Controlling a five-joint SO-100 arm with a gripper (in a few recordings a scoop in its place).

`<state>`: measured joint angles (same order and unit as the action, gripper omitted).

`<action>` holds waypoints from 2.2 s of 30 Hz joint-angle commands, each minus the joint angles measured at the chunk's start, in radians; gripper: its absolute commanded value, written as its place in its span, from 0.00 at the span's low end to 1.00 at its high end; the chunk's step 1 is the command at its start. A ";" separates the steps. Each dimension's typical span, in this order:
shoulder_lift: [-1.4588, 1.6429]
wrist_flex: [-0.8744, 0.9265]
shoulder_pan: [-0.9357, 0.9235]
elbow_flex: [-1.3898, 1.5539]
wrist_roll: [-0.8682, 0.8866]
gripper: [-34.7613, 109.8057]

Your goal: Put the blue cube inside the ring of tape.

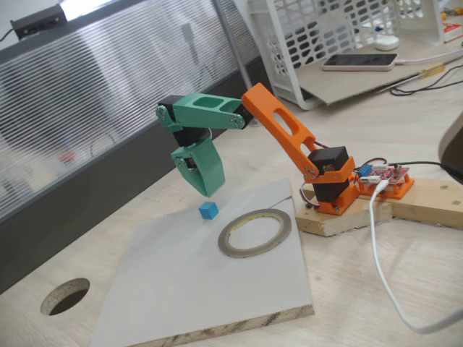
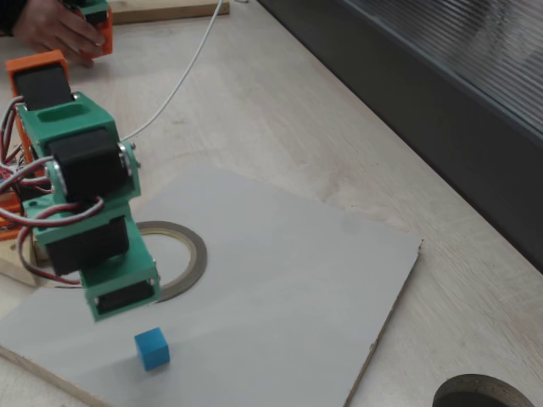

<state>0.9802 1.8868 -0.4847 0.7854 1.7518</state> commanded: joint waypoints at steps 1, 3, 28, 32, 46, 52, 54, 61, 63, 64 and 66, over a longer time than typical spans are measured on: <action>0.012 -0.037 -0.008 -0.029 0.002 0.24; 0.012 -0.069 -0.008 -0.029 0.002 0.24; 0.029 -0.124 -0.005 -0.018 0.011 0.24; 0.029 -0.124 -0.005 -0.017 0.011 0.24; 0.029 -0.126 0.095 -0.017 0.011 0.24; 0.029 -0.124 0.095 -0.017 0.006 0.24; 0.029 -0.121 0.095 -0.017 0.009 0.24; 0.029 -0.114 0.087 -0.017 0.006 0.24; 0.029 -0.114 0.087 -0.017 0.006 0.24; 0.029 -0.114 0.087 -0.017 0.006 0.25; 0.029 -0.114 0.087 -0.017 0.005 0.28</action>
<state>0.9787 1.7579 -0.3942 0.7793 1.7503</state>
